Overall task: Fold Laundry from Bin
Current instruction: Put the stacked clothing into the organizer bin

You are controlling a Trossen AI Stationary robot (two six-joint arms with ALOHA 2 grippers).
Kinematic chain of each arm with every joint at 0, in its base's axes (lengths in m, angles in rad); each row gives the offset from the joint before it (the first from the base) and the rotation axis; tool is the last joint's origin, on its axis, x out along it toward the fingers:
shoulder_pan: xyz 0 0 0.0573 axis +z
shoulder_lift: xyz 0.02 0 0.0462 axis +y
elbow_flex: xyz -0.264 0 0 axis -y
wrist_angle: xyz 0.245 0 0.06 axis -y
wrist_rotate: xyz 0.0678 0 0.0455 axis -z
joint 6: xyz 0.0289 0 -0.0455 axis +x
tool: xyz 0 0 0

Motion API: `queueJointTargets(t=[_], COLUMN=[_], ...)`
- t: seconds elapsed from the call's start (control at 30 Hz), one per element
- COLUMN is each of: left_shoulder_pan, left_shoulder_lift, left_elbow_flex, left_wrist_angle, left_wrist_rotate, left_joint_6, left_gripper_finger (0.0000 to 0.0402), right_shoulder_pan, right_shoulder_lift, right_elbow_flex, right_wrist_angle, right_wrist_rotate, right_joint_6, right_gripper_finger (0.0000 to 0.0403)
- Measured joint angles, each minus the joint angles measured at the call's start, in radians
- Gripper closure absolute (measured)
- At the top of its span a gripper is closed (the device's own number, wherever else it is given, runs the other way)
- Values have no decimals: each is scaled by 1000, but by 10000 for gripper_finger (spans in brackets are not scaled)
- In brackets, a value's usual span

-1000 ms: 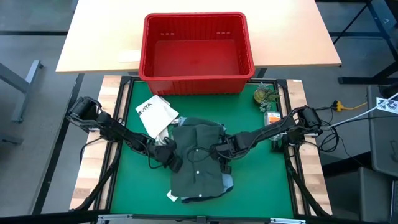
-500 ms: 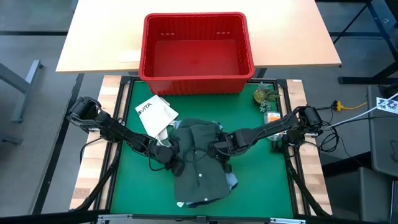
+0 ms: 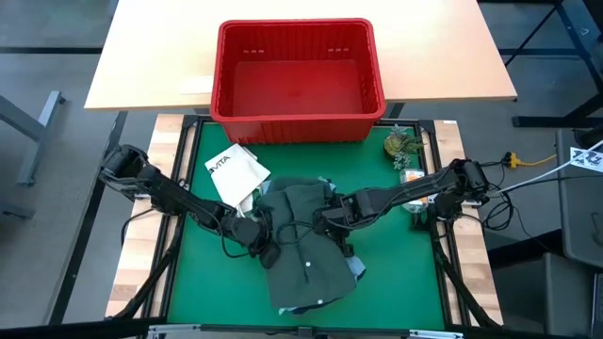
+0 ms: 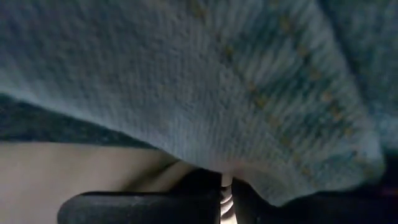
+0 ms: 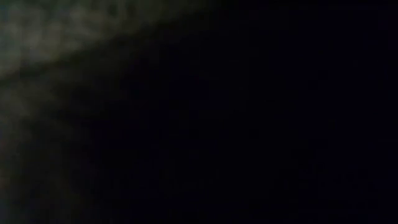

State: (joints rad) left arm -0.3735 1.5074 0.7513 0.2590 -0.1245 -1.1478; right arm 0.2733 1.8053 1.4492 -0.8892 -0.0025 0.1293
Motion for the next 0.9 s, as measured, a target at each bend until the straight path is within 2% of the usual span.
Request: queueJointTargets(t=[0.2, 0.37, 0.9], left_shoulder_pan=[10, 35, 148], left_shoulder_lift=[-43, -60, -67], left_elbow_flex=[0, 46, 349], left_wrist_angle=[-27, -65, -532], left_wrist_rotate=[-25, -22, 6], left_joint_6=[17, 91, 300], left_gripper_finger=[395, 395, 391], right_shoulder_pan=[-9, -39, -134], right_shoulder_lift=[0, 0, 0], right_elbow_flex=[70, 140, 341], right_wrist_angle=[-66, -148, -379], right_wrist_rotate=[7, 8, 18], right_joint_6=[-41, -86, -208], right_gripper_finger=[403, 403, 403])
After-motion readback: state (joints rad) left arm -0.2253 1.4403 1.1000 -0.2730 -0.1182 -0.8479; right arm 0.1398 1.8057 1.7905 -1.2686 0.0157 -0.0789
